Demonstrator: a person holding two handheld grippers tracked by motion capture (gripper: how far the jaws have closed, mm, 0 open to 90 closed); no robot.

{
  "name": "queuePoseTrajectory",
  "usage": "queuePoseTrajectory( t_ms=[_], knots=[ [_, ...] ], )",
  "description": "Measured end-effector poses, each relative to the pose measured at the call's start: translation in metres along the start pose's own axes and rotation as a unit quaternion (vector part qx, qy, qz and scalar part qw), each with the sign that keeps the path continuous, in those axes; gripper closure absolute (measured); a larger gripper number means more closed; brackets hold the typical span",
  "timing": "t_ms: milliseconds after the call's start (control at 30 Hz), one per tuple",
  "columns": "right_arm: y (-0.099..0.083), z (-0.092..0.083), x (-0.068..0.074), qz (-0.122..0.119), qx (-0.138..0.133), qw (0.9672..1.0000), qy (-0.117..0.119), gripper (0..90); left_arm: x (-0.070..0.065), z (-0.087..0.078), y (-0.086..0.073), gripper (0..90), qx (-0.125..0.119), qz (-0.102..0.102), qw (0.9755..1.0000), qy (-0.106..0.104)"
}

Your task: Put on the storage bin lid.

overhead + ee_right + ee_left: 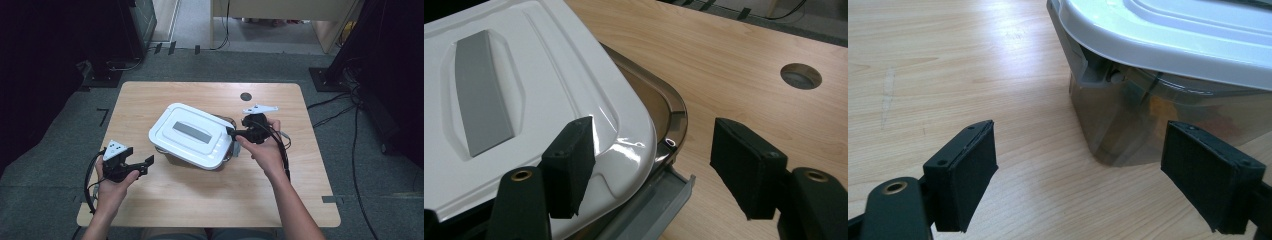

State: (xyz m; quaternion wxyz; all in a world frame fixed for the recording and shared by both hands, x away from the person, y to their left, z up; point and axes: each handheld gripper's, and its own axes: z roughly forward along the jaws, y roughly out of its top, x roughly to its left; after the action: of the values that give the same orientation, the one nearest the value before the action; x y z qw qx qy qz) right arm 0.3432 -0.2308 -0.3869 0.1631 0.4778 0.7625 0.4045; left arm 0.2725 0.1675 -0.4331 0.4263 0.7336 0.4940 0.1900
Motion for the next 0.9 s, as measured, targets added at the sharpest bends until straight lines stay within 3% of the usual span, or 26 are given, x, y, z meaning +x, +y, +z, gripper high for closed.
queuePoseTrajectory(
  t_ms=[200, 367, 567, 667, 900],
  knots=[
    [0.007, 0.003, -0.004, -0.004, 0.005, 0.9998, -0.021, 34.0, 0.002, -0.004, 0.003, 14.5, -0.008, -0.007, 0.9999, -0.005],
    [0.008, 0.008, -0.003, 0.004, 0.013, 0.9999, -0.001, 32.9, 0.000, -0.008, 0.013, 14.5, -0.020, -0.004, 0.9998, 0.000],
    [0.007, 0.015, 0.003, -0.001, 0.017, 0.9998, -0.011, 29.8, -0.003, -0.008, 0.027, 14.6, -0.024, -0.004, 0.9997, -0.001],
    [0.008, 0.015, -0.002, -0.001, 0.018, 0.9997, -0.014, 29.6, -0.003, -0.006, 0.033, 14.5, -0.022, -0.012, 0.9997, -0.004],
    [0.015, 0.018, -0.017, -0.005, 0.024, 0.9996, -0.016, 27.1, -0.012, 0.003, 0.046, 14.5, -0.006, -0.006, 1.0000, 0.005]
  ],
)
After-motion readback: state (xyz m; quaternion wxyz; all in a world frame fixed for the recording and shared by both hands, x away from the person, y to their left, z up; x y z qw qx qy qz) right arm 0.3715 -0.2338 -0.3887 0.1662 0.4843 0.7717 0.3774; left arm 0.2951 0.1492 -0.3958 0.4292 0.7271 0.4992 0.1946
